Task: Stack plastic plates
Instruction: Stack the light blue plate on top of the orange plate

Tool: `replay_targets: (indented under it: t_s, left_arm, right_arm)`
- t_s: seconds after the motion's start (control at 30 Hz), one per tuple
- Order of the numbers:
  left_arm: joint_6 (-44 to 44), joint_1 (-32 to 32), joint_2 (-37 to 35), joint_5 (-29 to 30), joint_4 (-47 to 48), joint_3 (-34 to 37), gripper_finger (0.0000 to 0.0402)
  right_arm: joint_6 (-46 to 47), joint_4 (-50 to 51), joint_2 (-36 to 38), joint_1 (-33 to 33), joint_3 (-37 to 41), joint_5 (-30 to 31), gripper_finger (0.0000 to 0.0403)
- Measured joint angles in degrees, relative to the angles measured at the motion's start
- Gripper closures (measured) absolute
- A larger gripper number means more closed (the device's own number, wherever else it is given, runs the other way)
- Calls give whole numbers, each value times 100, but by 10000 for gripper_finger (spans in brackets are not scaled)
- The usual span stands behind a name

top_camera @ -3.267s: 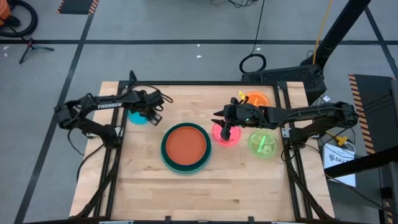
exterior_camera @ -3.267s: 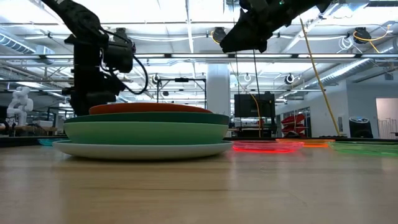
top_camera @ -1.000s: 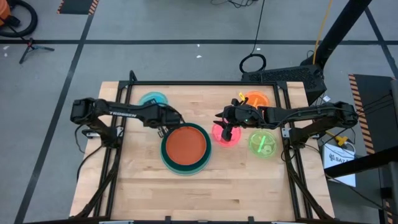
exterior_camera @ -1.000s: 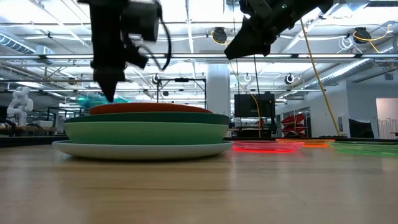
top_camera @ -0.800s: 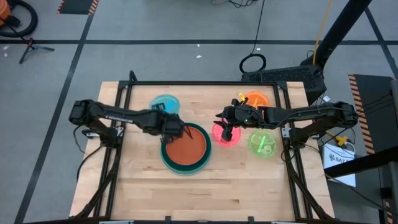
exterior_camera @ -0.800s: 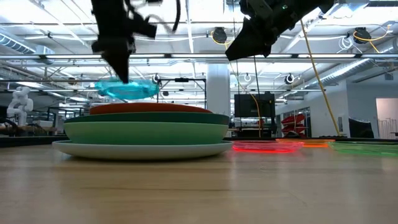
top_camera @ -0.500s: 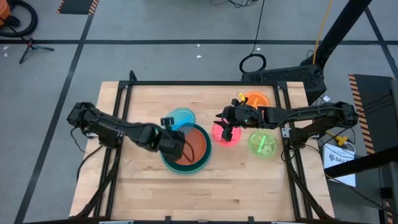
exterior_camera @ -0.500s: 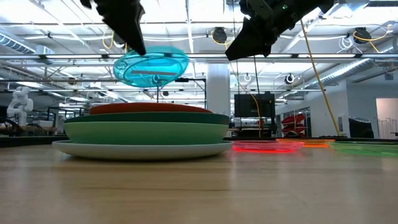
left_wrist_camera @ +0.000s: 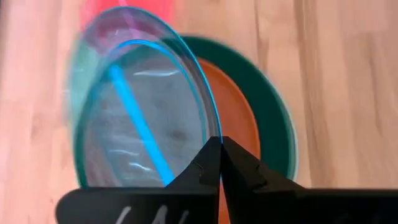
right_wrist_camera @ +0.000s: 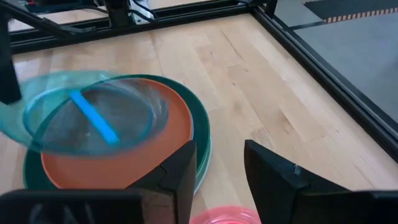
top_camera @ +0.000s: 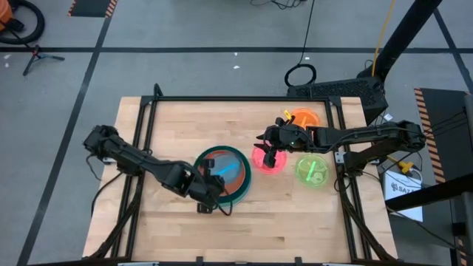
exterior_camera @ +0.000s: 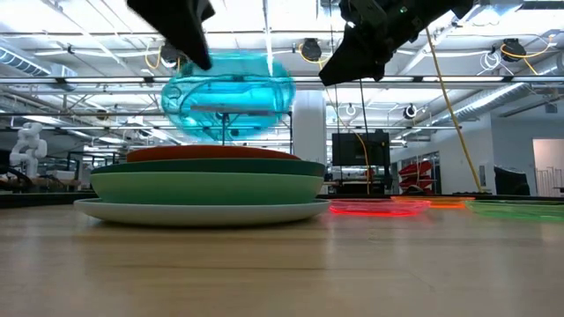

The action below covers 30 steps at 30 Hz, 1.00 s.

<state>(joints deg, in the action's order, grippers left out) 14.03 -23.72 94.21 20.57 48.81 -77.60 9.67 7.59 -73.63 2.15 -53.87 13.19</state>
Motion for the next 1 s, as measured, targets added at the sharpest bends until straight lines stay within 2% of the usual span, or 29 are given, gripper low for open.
replay_targets:
  t_s: [0.37, 1.0]
  left_arm:
    - [61, 50, 727, 54, 72, 13, 378]
    - [292, 137, 737, 43, 110, 13, 375]
  right_arm:
    - [57, 44, 0, -74, 0, 0, 273]
    - [59, 42, 0, -76, 0, 0, 273]
